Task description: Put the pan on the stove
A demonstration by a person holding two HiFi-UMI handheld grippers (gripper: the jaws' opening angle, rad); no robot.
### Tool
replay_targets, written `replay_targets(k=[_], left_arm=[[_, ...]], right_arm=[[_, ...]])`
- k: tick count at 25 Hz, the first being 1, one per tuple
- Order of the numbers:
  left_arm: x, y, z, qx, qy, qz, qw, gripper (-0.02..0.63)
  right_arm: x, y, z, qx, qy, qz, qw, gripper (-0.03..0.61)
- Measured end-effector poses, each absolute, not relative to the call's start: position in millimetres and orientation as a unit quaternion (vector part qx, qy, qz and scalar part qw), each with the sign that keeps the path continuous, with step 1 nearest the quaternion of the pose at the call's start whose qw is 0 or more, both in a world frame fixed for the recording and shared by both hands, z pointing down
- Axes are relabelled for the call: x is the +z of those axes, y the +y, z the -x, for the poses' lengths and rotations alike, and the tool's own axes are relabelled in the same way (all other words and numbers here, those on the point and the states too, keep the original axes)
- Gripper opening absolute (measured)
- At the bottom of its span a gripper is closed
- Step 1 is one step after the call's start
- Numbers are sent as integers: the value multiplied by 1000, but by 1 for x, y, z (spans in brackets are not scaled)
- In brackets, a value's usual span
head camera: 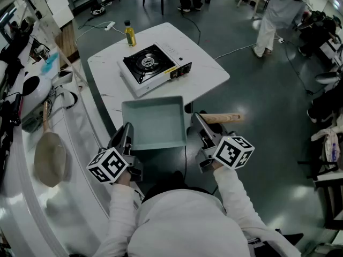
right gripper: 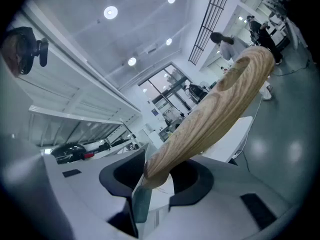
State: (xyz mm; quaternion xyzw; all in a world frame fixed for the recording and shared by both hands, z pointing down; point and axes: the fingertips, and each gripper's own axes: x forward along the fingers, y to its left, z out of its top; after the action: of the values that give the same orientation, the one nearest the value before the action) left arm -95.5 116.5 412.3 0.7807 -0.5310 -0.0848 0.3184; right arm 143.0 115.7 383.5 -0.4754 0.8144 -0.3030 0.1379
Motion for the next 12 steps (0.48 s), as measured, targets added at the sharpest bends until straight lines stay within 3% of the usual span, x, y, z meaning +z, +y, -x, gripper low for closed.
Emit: replay_targets(k=[12], left_arm=[[416,115,90,-74,-529,-783,319,37]], right_arm=[[391,116,-148,-317,804,482,142,175]])
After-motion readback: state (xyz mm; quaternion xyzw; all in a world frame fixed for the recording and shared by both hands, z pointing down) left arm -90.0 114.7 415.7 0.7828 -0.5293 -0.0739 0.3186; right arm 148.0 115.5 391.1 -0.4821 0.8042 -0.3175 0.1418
